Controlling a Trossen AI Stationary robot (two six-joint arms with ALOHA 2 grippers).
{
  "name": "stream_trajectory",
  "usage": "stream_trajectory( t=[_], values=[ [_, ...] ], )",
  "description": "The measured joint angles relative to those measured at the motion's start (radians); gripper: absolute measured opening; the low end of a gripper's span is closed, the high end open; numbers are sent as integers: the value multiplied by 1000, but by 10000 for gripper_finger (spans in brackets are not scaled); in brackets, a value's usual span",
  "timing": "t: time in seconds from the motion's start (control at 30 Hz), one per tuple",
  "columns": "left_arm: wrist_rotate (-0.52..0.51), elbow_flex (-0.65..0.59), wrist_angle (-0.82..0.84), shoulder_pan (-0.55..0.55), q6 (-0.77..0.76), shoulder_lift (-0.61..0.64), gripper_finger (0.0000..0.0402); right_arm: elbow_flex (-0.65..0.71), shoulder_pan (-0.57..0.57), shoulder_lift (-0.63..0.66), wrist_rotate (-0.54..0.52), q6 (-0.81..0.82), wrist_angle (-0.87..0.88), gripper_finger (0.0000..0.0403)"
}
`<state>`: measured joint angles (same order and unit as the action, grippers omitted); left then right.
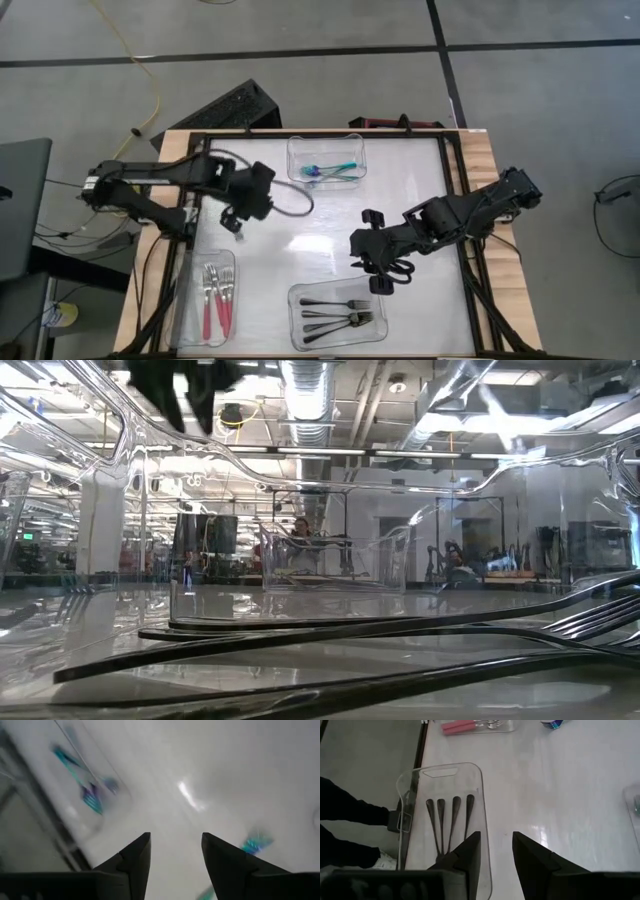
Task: Sort silverware by color (type)
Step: Put the blue fork into the top transparent bin
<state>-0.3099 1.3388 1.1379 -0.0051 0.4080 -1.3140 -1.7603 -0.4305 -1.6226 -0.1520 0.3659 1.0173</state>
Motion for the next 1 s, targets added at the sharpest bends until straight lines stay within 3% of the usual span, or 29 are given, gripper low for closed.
stream_trajectory(
  t=[0.17, 0.33, 1.0],
  values=[
    [98, -96, 1, 114, 89, -1, 161, 0, -2, 0, 0, -1, 0, 134],
    [112, -192, 0, 162, 207, -1, 161, 0, -1, 0, -2, -1, 0, 134],
    [69, -534, -13, 177, 478, -1, 161, 23, -39, 0, -58, 28, 1, 134]
  ],
)
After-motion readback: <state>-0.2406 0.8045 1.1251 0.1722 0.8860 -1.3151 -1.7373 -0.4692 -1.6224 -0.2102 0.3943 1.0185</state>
